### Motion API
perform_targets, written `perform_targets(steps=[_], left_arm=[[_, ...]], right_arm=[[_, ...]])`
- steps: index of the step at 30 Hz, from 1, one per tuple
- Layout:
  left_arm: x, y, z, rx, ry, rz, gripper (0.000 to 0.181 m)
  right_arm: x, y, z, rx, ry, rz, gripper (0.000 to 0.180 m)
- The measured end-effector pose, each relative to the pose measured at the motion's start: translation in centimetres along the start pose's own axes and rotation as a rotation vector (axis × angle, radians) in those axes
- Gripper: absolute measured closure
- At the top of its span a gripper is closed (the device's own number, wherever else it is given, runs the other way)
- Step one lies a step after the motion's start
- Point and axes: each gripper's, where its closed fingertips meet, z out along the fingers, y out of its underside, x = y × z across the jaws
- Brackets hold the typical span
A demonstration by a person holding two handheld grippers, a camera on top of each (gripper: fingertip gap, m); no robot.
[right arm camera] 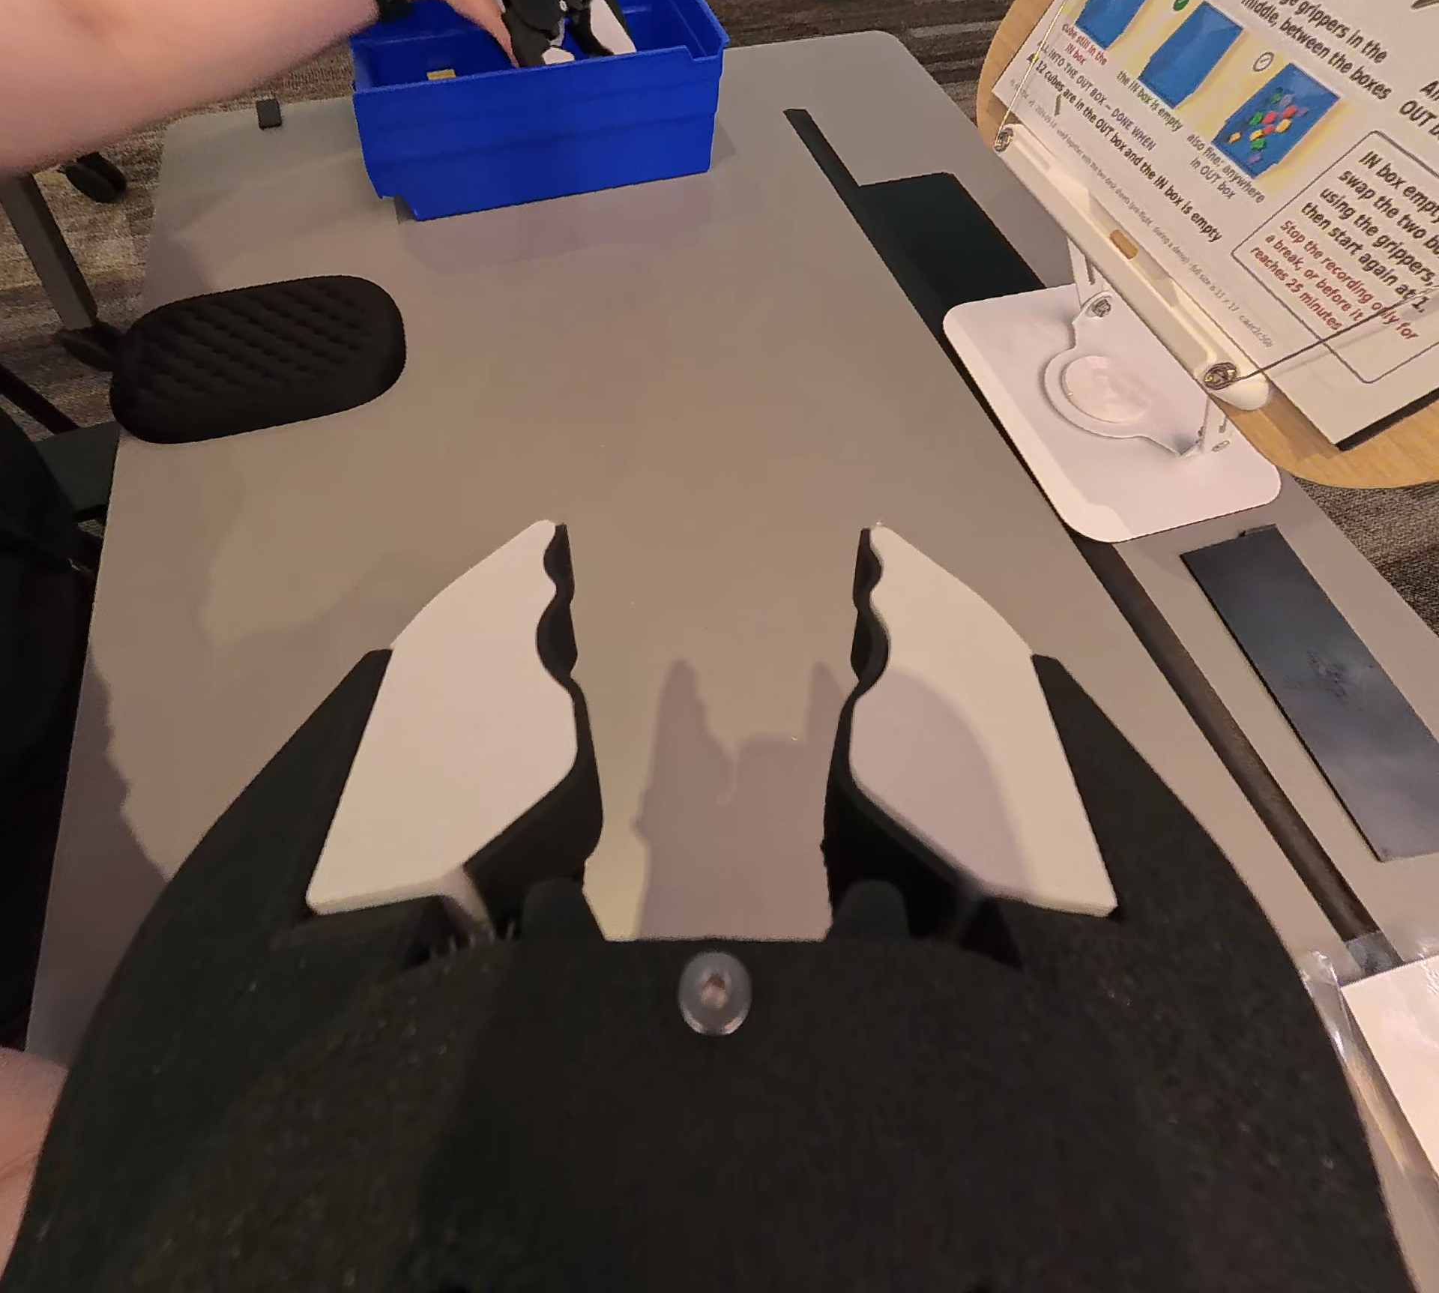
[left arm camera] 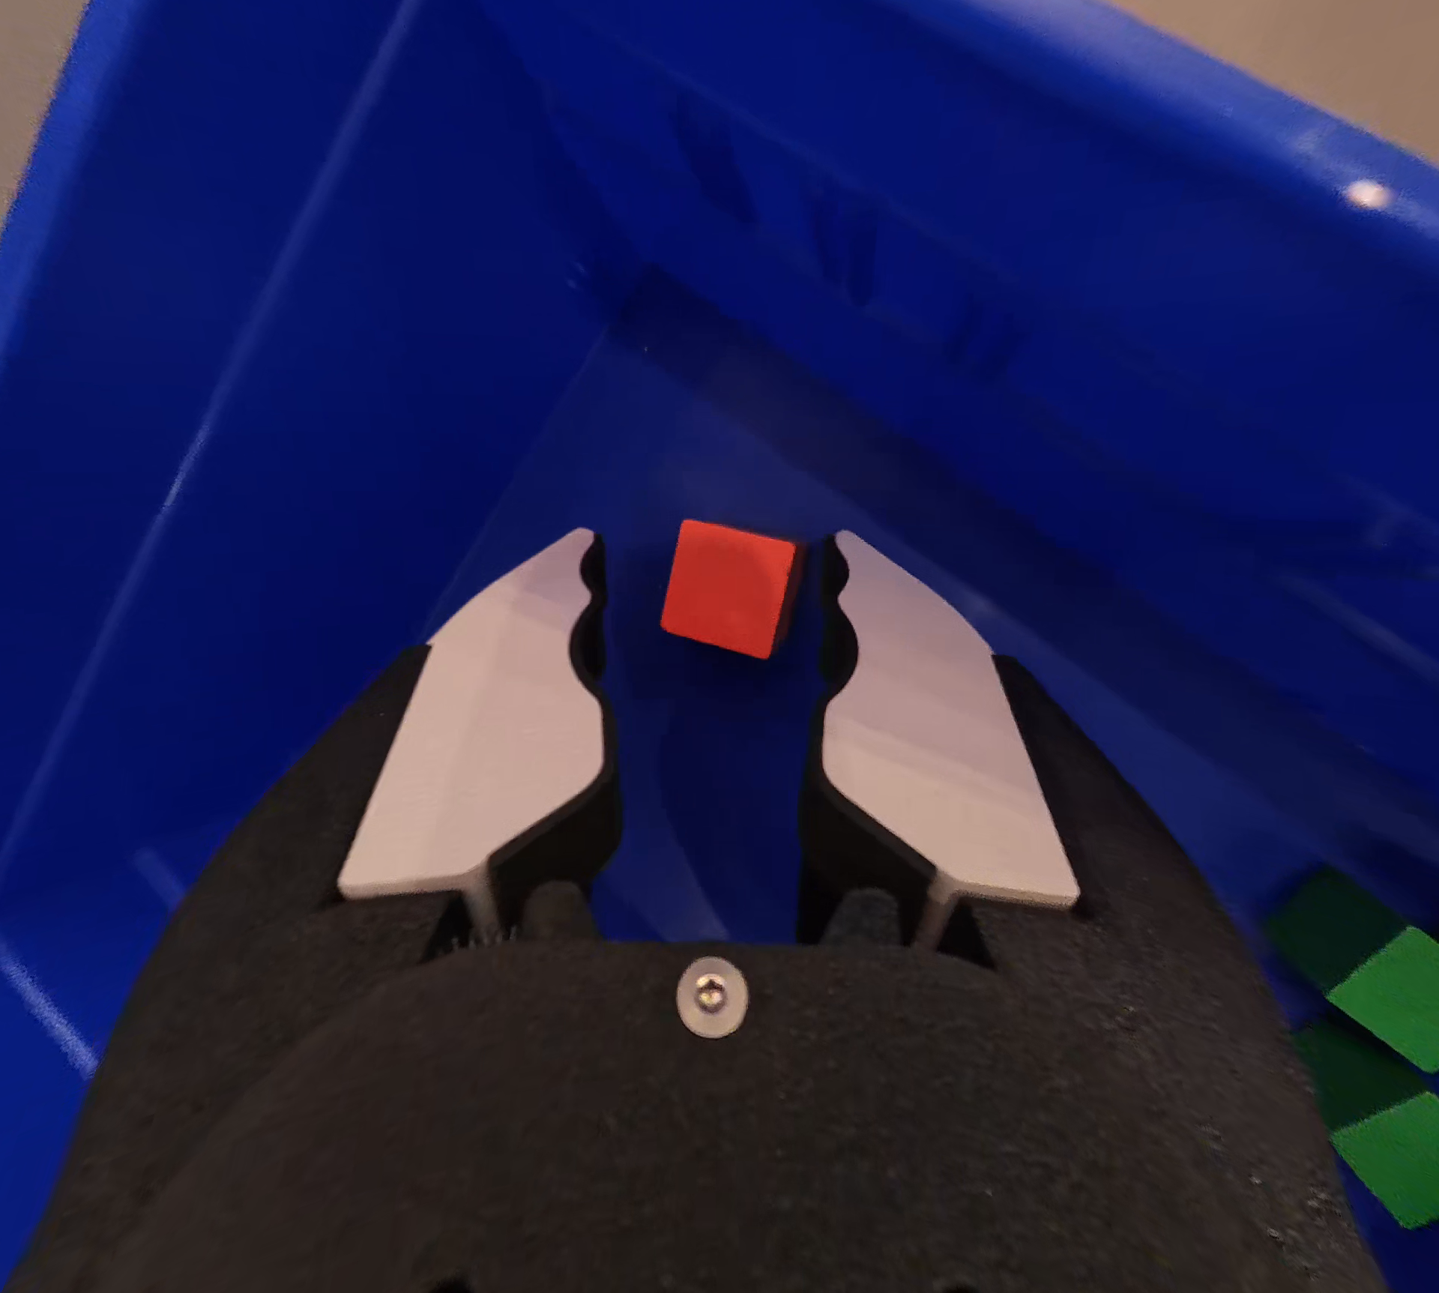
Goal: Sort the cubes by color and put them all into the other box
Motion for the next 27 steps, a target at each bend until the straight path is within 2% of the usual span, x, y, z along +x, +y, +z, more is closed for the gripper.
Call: perform_targets(steps=[5,15,18,22,27], left_arm=[[0.3,0.1,0.1,-0.045,0.042,0.012,0.141],[1.0,0.9,-0.3,-0.130,0.147,-0.050,0.151],[0.0,0.0,-1.8,-0.067,0.050,-0.049,0.151],[-1.1,-4.1,-6.8,0.126,-0.118,-0.036,0.151],[3.3,-14.0,-14.9,0.466,-0.234,0.101,0.152]], right_arm=[[0.1,0.3,0.3,-0.012,-0.007,0.006,0.111],[-0.5,0.3,0.5,-0.020,-0.042,-0.019,0.113],[-0.6,0.1,0.6,-0.013,-0.050,-0.024,0.114],[-0.6,-0.5,1.2,-0.006,-0.049,-0.020,0.116],[-1.3,-3.1,2.7,0.066,-0.061,0.008,0.119]])
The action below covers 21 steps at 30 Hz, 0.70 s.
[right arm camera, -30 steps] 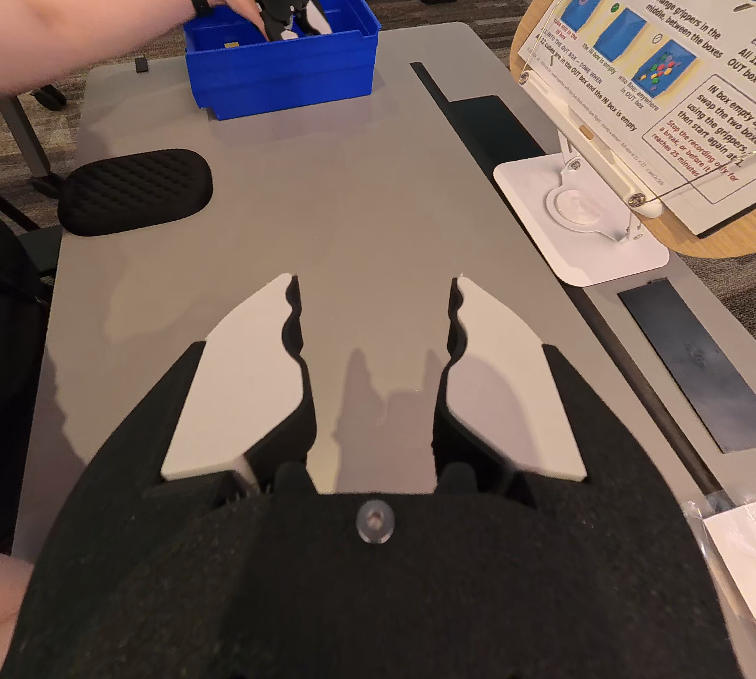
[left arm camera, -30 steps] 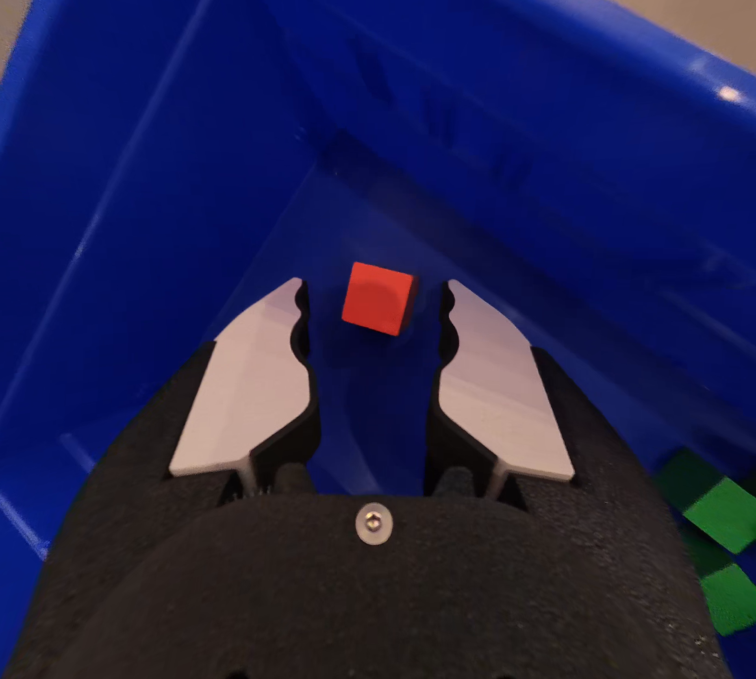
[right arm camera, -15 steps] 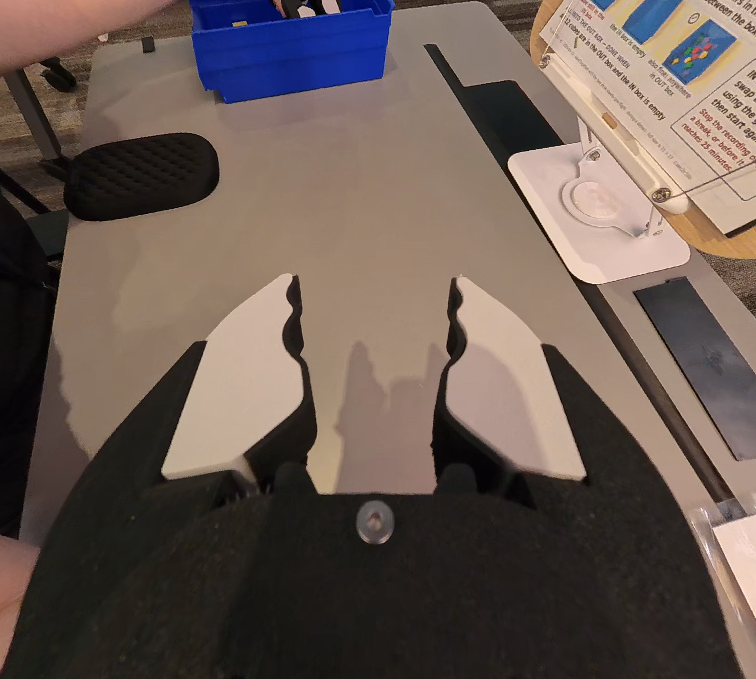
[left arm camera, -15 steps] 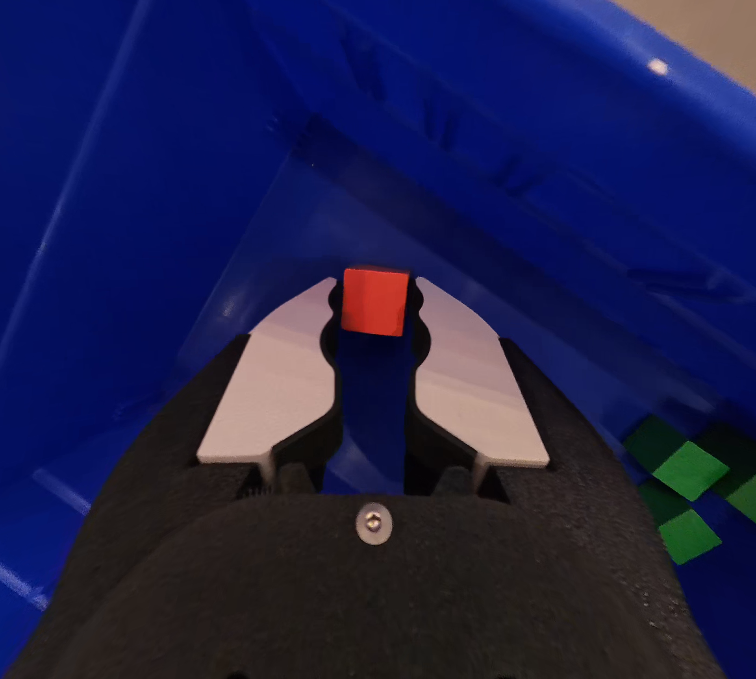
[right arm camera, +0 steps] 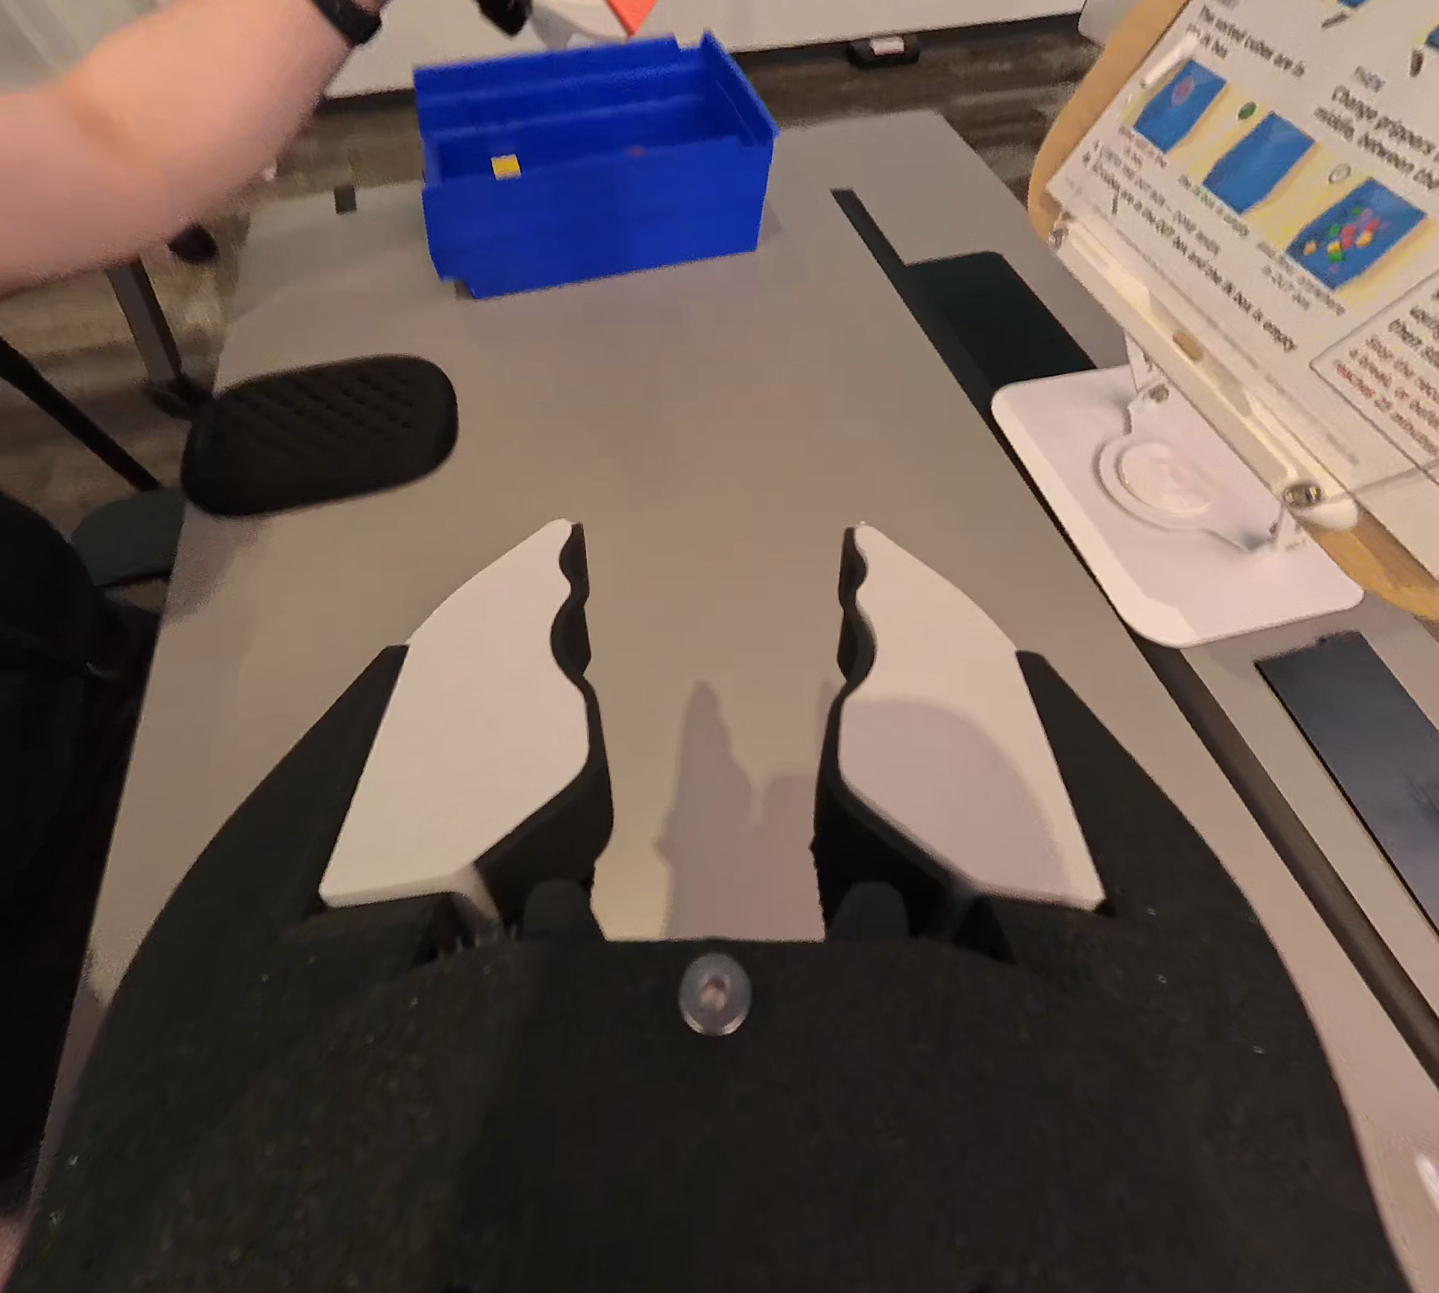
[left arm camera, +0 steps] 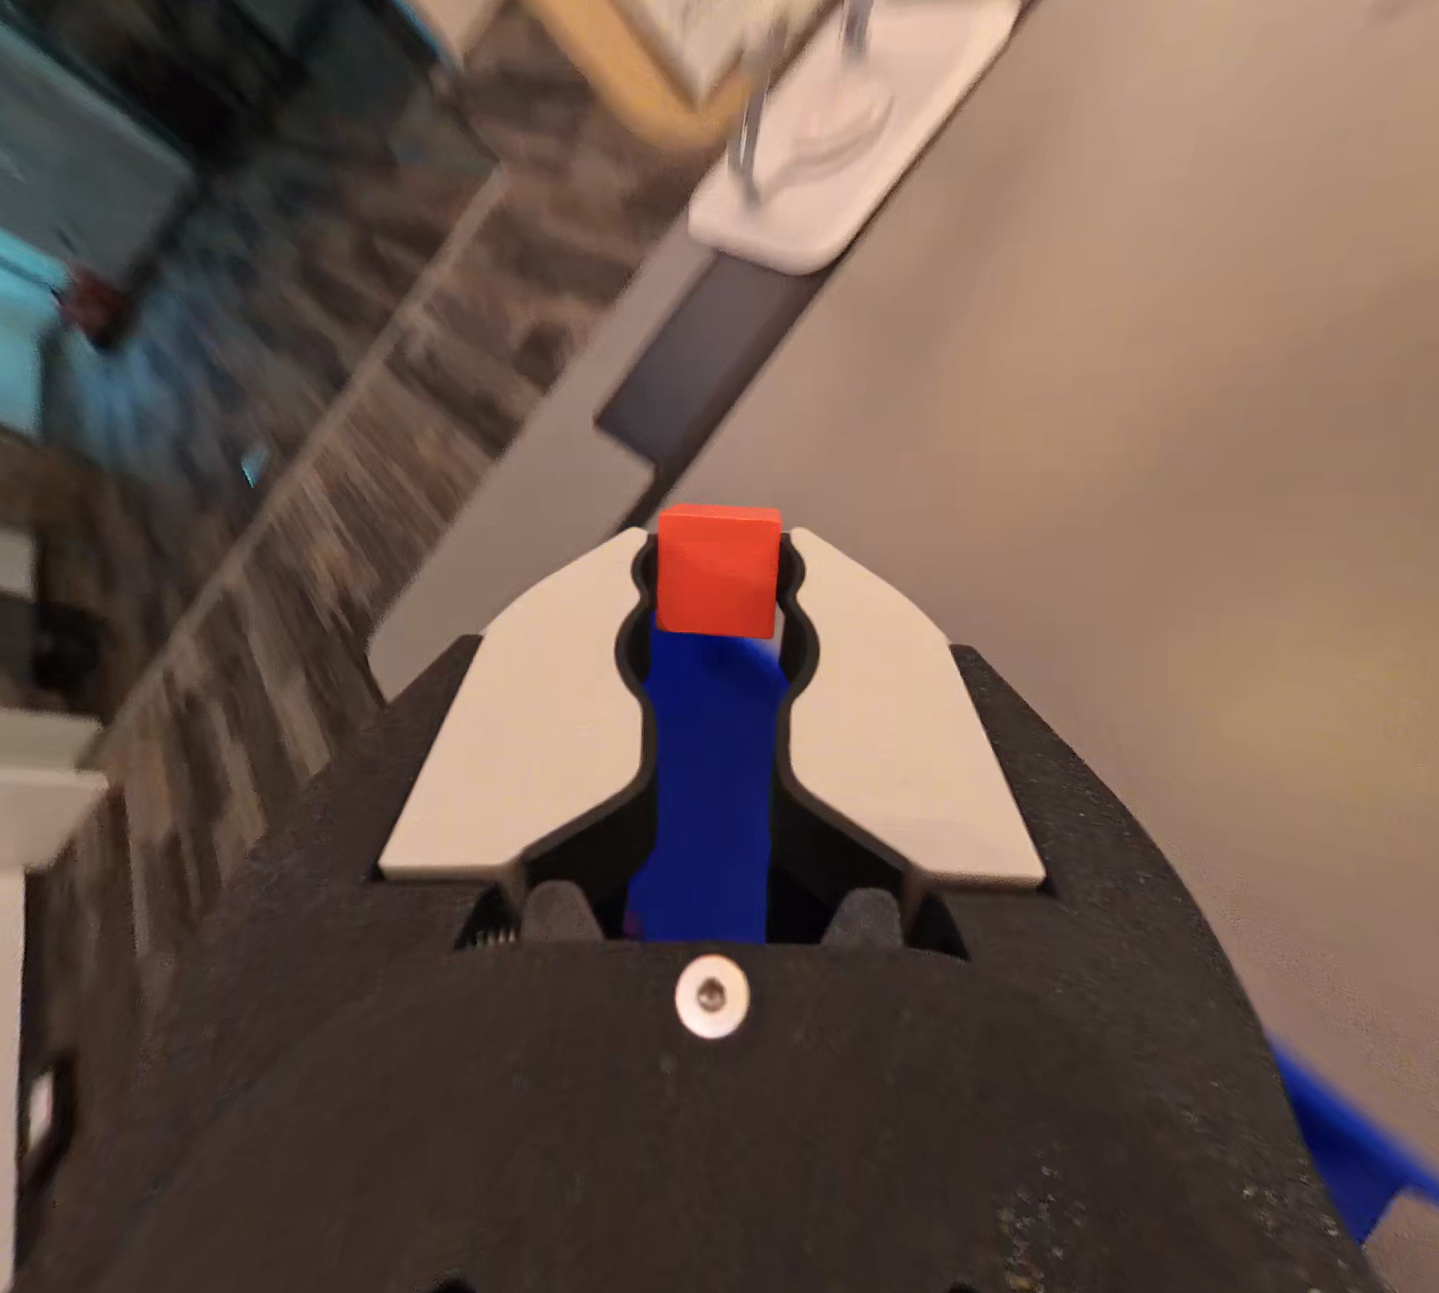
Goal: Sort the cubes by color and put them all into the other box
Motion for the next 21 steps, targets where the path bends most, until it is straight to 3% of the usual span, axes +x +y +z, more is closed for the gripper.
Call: perform_targets(steps=[5,8,11,14,21], left_arm=[[8.1,-13.2,-1.7,0.403,0.121,0.020,0.152],[11.6,-18.2,-0.9,0.509,0.074,0.069,0.152],[14.4,-21.0,1.7,0.463,-0.030,0.168,0.152],[17.1,-22.9,4.8,0.410,-0.094,0.255,0.152],[21.2,-24.7,9.6,0.363,-0.060,0.281,0.152]], right_arm=[[-2.3,-4.3,2.5,0.175,-0.095,0.123,0.121],[-4.0,-6.4,3.5,0.286,-0.210,0.282,0.122],[-4.2,-7.0,4.1,0.319,-0.234,0.398,0.124],[-2.8,-6.7,4.4,0.321,-0.105,0.396,0.127],[-1.2,-4.9,5.6,0.240,0.032,0.401,0.118]])
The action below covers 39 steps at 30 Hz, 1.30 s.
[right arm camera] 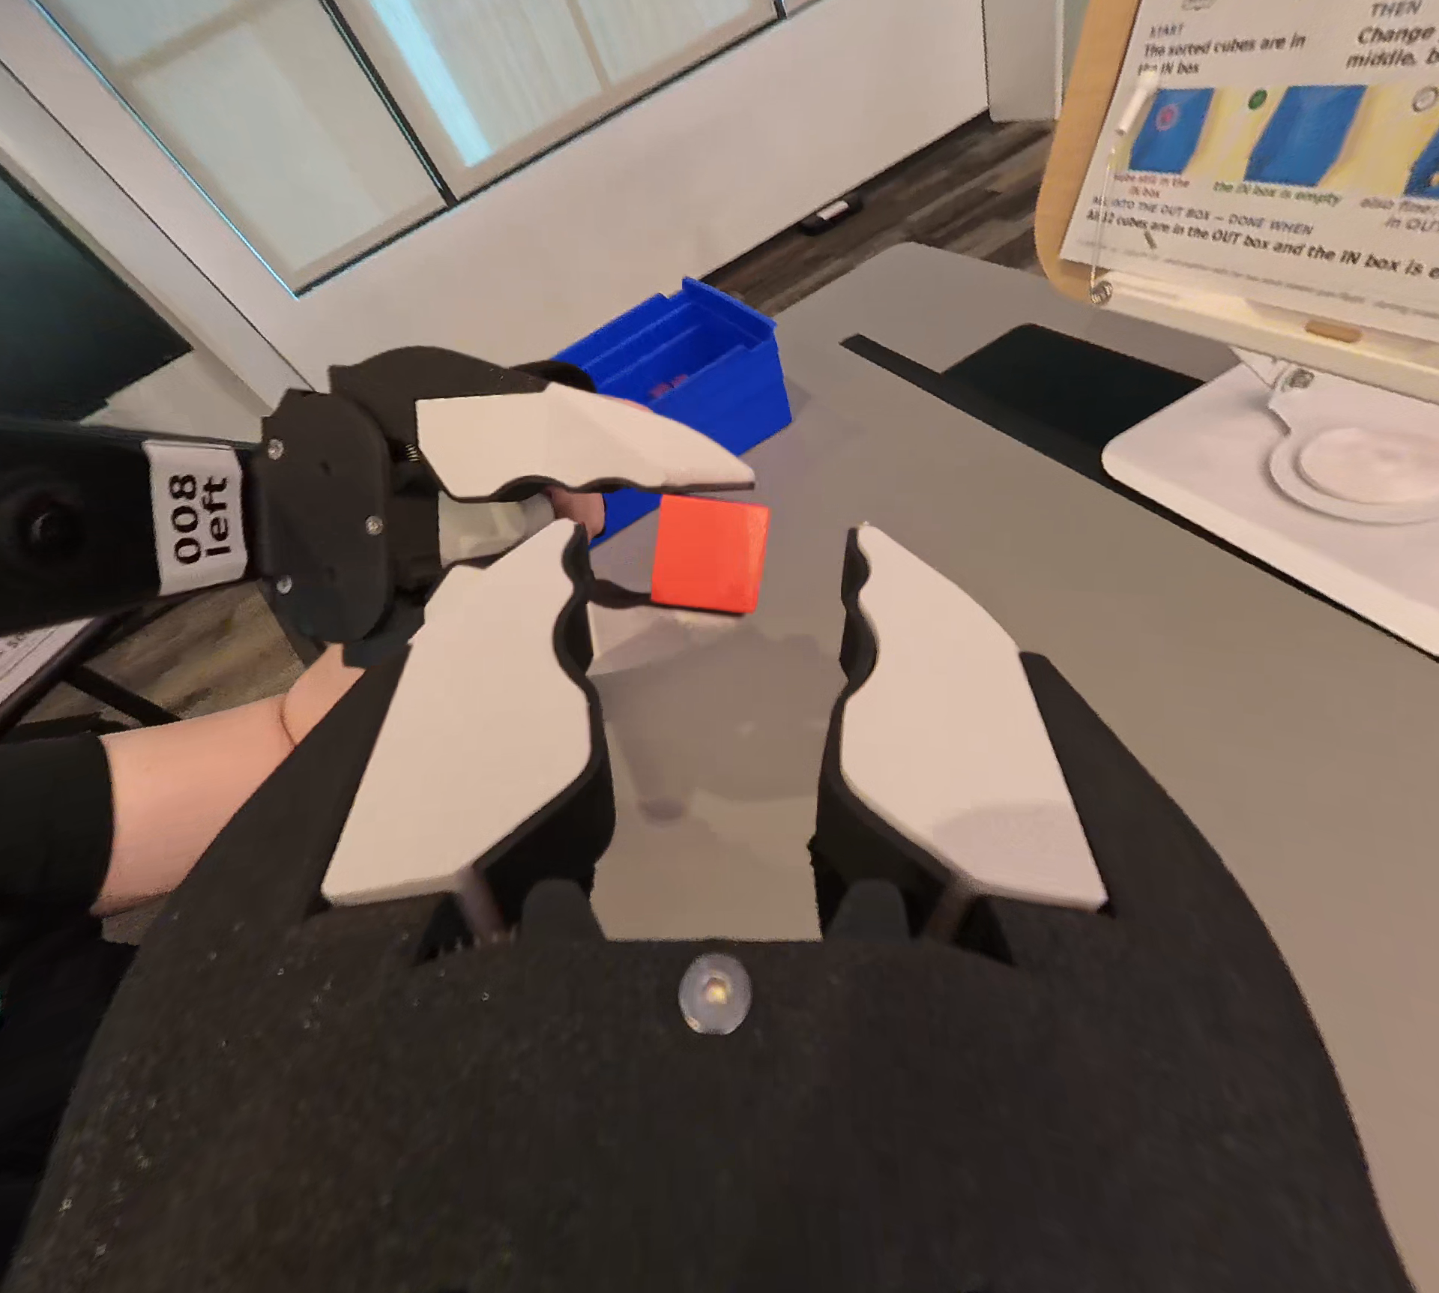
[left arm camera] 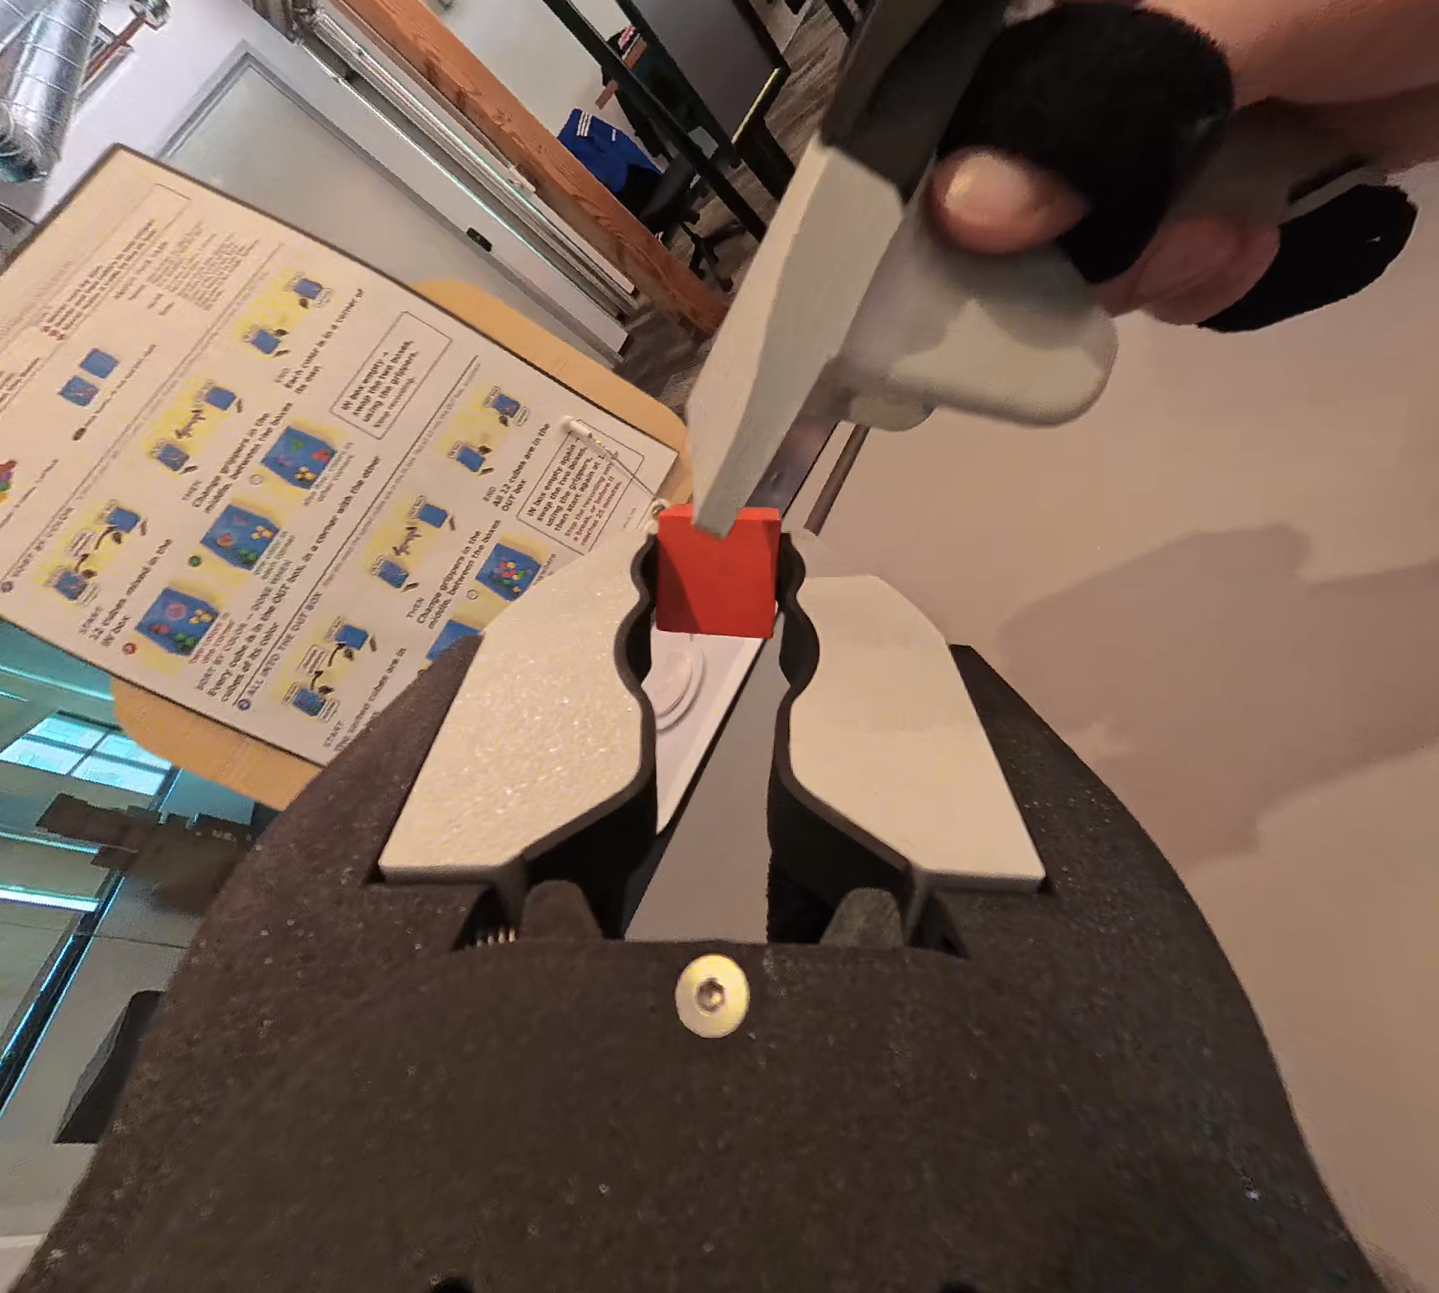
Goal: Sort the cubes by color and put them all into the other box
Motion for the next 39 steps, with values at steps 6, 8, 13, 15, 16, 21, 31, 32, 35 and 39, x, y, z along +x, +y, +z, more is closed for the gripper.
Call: perform_targets(steps=[6,8,13,15,16,21,31,32,35,39], left_arm=[[1.2,0.6,1.1,-0.007,-0.014,0.040,0.152],[1.3,0.7,1.1,0.002,-0.020,0.029,0.152],[1.6,1.3,1.0,0.019,-0.052,0.002,0.150],[1.6,1.9,1.0,-0.006,-0.053,0.005,0.152],[1.6,2.2,1.0,-0.025,-0.046,-0.004,0.151],[1.4,3.9,0.9,-0.080,0.043,-0.155,0.147],[-0.7,2.7,-1.4,0.050,0.229,-0.605,0.161],[-0.9,2.6,-1.7,0.060,0.229,-0.603,0.161],[-1.0,2.6,-2.5,0.051,0.230,-0.551,0.161],[-1.2,2.2,-3.3,0.054,0.229,-0.539,0.157]], right_arm=[[1.1,2.5,1.1,-0.132,-0.014,0.023,0.150],[1.2,2.3,1.1,-0.116,-0.019,0.021,0.151],[2.2,2.6,0.5,-0.143,0.013,0.008,0.151],[3.0,2.1,-0.5,-0.134,0.025,0.011,0.151],[3.4,1.7,-1.5,-0.129,0.030,0.010,0.151],[8.9,-0.2,-14.1,-0.145,0.384,-0.065,0.151],[15.0,20.6,-44.1,-0.389,0.954,0.566,0.151],[15.6,21.6,-44.6,-0.366,0.936,0.591,0.151],[17.5,24.0,-45.4,-0.360,0.930,0.672,0.151],[19.1,26.1,-44.9,-0.398,0.925,0.790,0.151]])
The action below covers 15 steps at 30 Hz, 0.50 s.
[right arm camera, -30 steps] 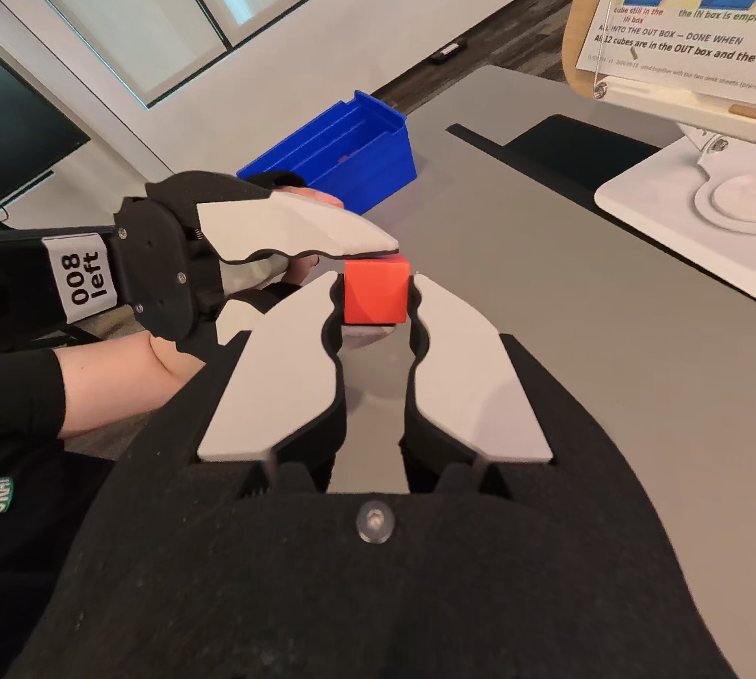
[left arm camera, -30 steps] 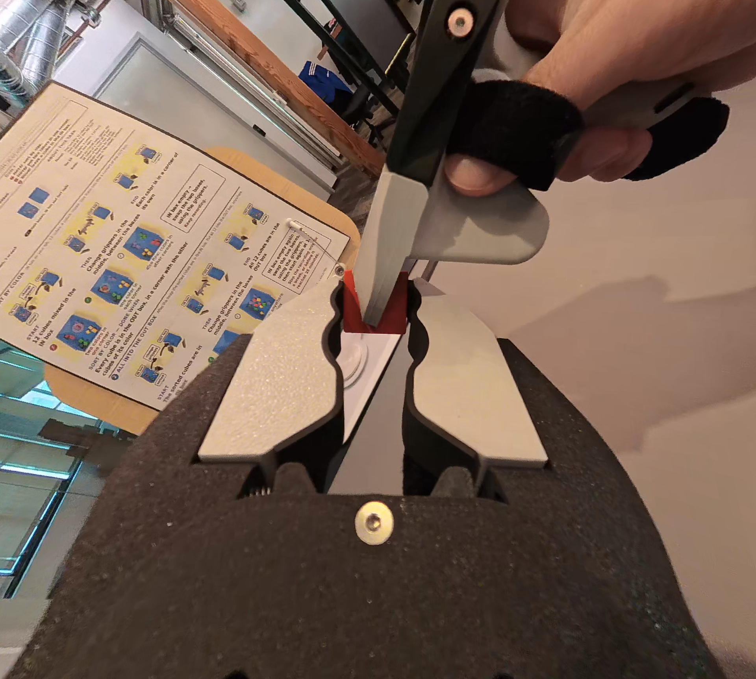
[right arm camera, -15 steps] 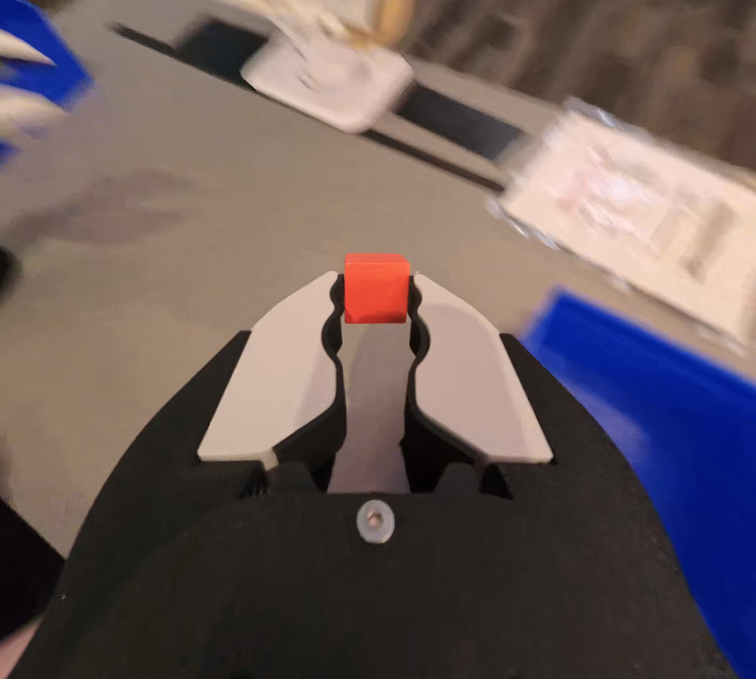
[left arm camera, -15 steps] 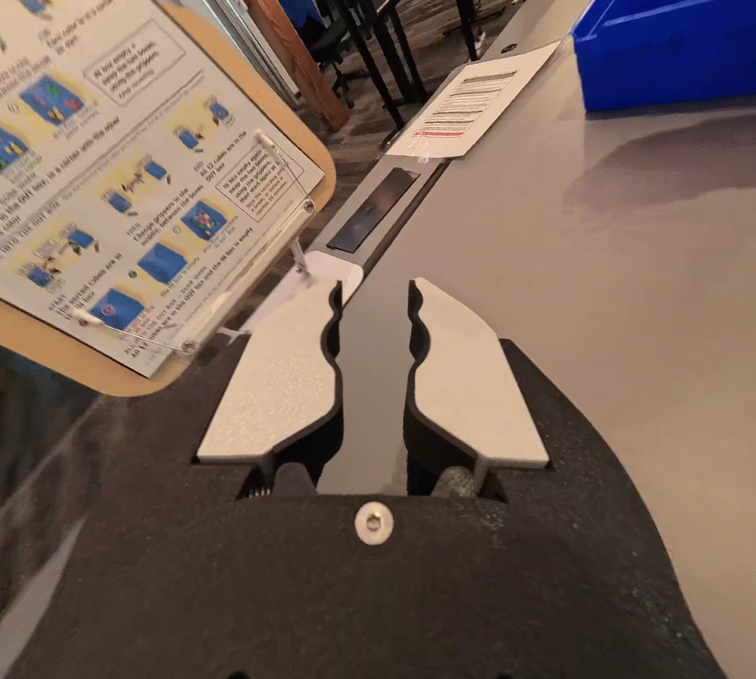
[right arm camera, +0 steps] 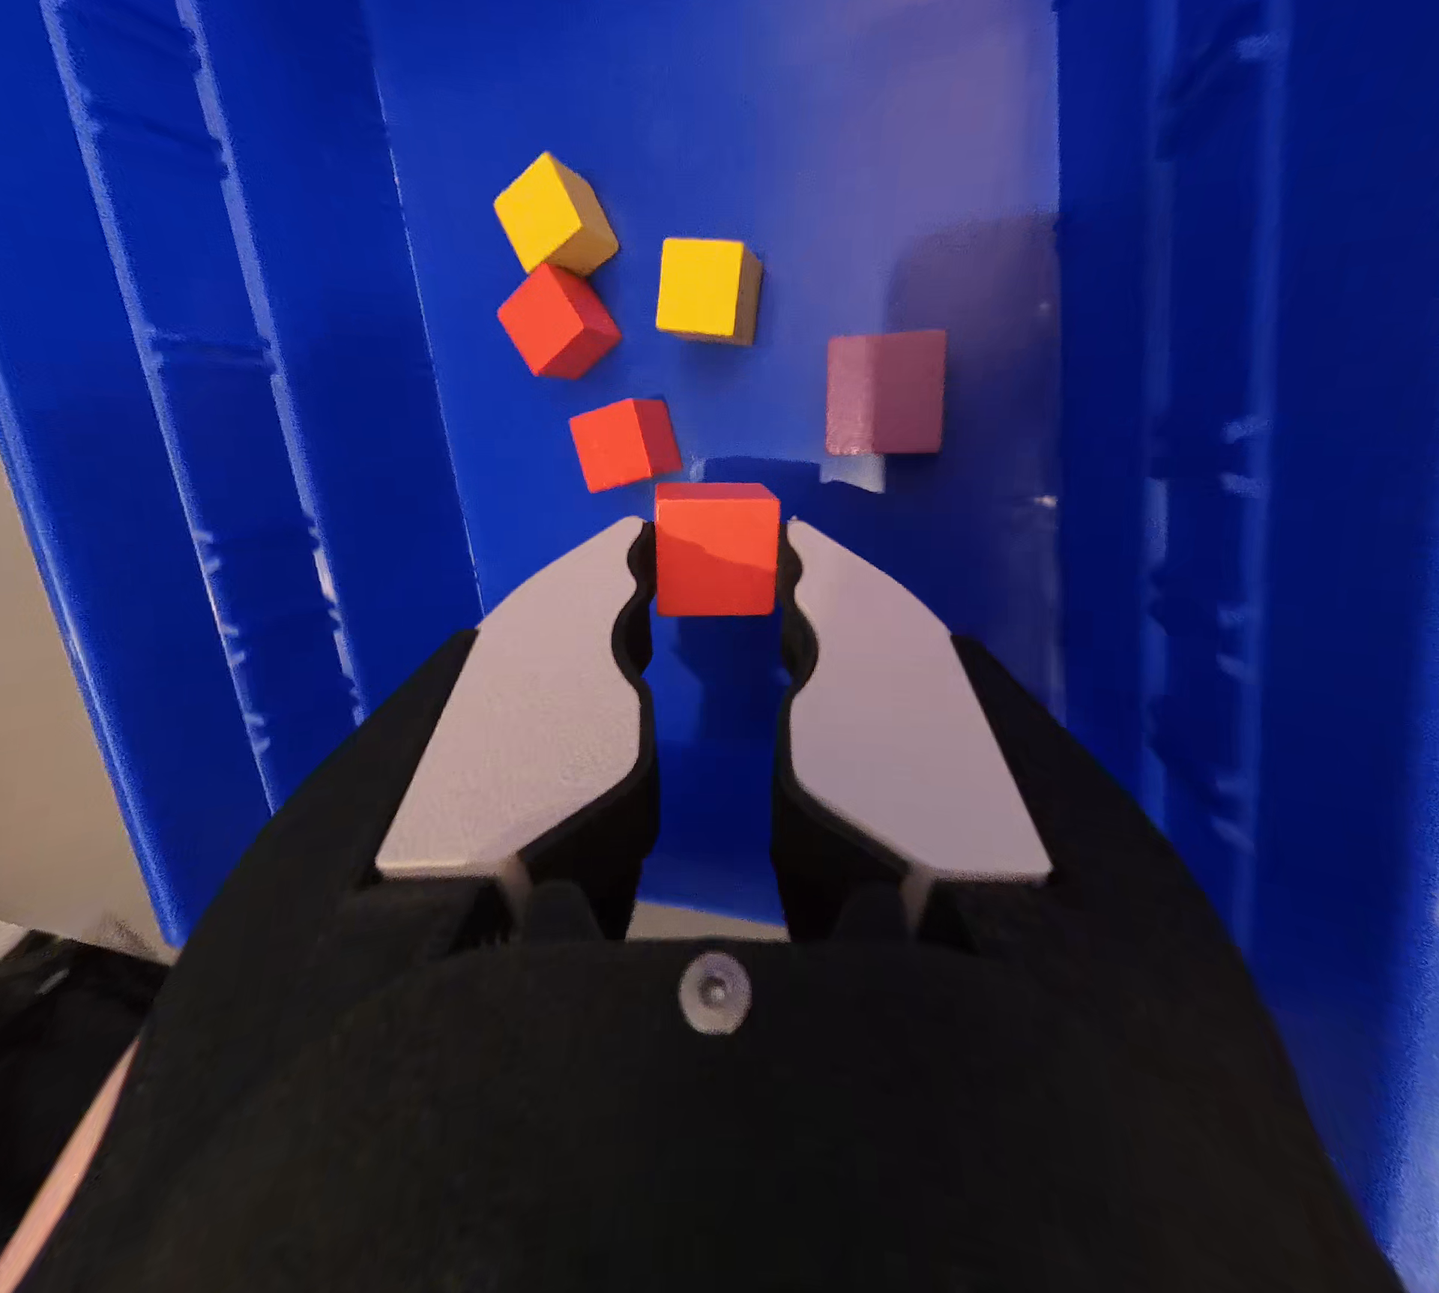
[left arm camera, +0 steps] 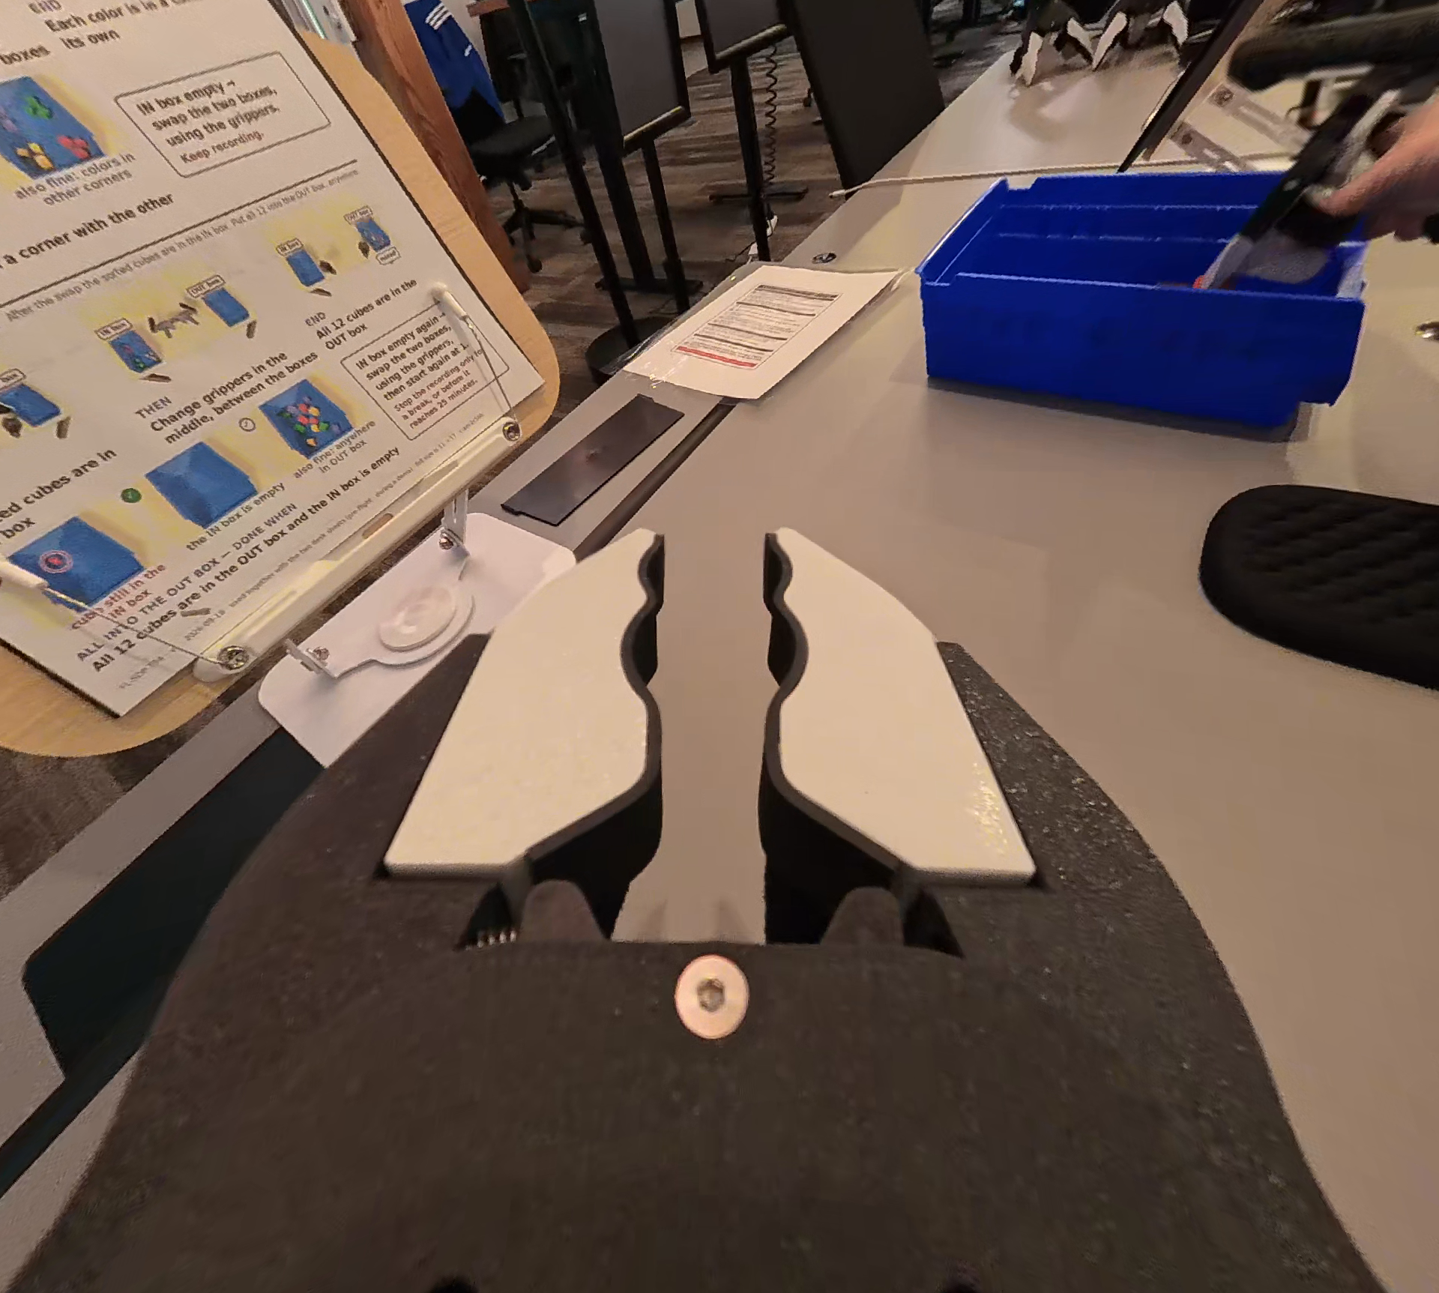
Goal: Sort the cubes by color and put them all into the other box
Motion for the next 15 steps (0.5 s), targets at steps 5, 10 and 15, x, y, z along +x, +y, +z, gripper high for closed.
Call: perform_targets(steps=[5,10,15], left_arm=[[-0.4,-0.6,-0.7,0.034,0.006,-0.037,0.156],[-2.3,-1.6,-3.4,0.067,-0.070,-0.016,0.155],[-7.3,-3.0,-10.5,0.112,-0.340,0.024,0.158]], right_arm=[[-0.2,-1.1,-0.9,0.053,0.020,0.033,0.131],[-3.6,-4.4,-5.5,0.271,0.023,-0.073,0.132],[-12.7,-9.0,-10.7,0.556,-0.041,-0.361,0.131]])
